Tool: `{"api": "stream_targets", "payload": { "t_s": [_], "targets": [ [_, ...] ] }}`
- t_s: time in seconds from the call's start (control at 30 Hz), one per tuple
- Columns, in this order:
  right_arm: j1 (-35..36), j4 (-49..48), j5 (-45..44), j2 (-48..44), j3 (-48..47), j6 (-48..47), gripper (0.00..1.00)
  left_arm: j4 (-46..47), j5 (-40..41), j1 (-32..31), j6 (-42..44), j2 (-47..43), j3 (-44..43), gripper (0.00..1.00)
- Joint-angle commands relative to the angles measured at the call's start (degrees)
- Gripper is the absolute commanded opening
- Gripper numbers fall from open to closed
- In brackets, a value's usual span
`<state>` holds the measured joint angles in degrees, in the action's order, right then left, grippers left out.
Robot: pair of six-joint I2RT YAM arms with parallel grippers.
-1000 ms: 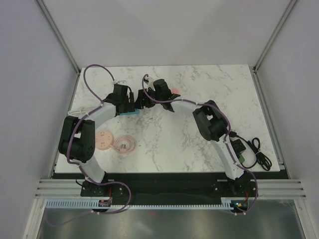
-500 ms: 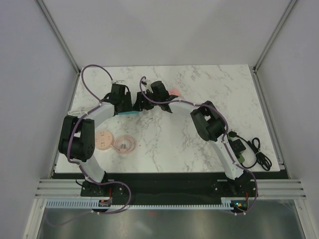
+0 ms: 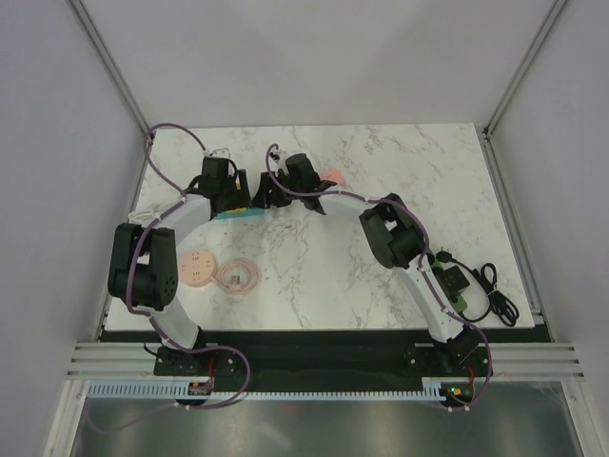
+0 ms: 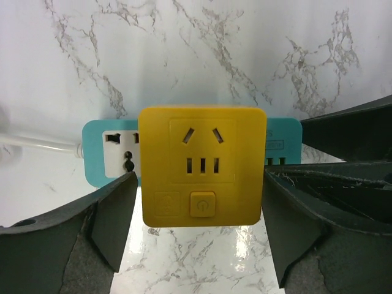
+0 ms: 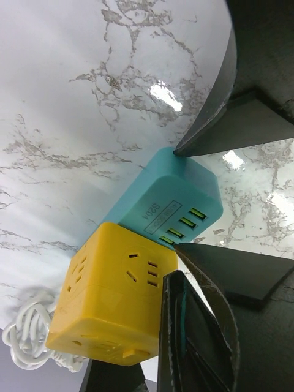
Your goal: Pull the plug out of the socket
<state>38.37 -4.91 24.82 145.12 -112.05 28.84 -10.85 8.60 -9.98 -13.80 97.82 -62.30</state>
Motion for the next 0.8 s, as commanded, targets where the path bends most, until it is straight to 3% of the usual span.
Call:
{"api": "stream_targets", "payload": {
  "t_s": [0.0, 0.1, 0.37, 0.47, 0.5, 0.6, 0.73, 0.77],
  "targets": [
    [0.2, -0.7, -0.8, 0.6, -2.4, 1.0, 0.66, 3.5, -3.8, 2.3, -2.5, -2.2, -0.9, 0.87],
    [0.2, -0.7, -0.6, 1.0, -2.8, 1.2, 0.66, 4.4, -8.1, 4.7, -5.1, -1.1, -1.0, 0.83],
    [0.2, -0.5, -0.1, 1.5, -3.3, 2.0, 0.63, 5.1, -8.2, 5.1, -4.7, 0.3, -0.8, 0.76],
    [0.2, -0.5, 0.1, 1.8, -3.7, 2.2, 0.63, 5.2, -7.9, 5.1, -4.3, -0.5, -0.5, 0.63],
    [0.2, -0.5, 0.1, 1.7, -3.8, 2.1, 0.63, 5.3, -7.8, 5.0, -4.0, -0.7, -0.5, 0.52],
    [0.3, -0.7, 0.1, 1.4, -3.7, 2.0, 0.65, 5.5, -6.8, 4.2, -3.3, -1.8, 0.1, 0.34],
    [0.1, -0.5, -0.7, 1.5, -3.8, 1.7, 0.66, 5.5, -7.2, 2.9, -3.4, -1.9, 0.2, 0.19],
    [0.2, -0.3, -0.9, 1.7, -4.0, 1.7, 0.66, 5.5, -7.2, 2.7, -3.4, -1.9, 0.2, 0.05]
  ]
}}
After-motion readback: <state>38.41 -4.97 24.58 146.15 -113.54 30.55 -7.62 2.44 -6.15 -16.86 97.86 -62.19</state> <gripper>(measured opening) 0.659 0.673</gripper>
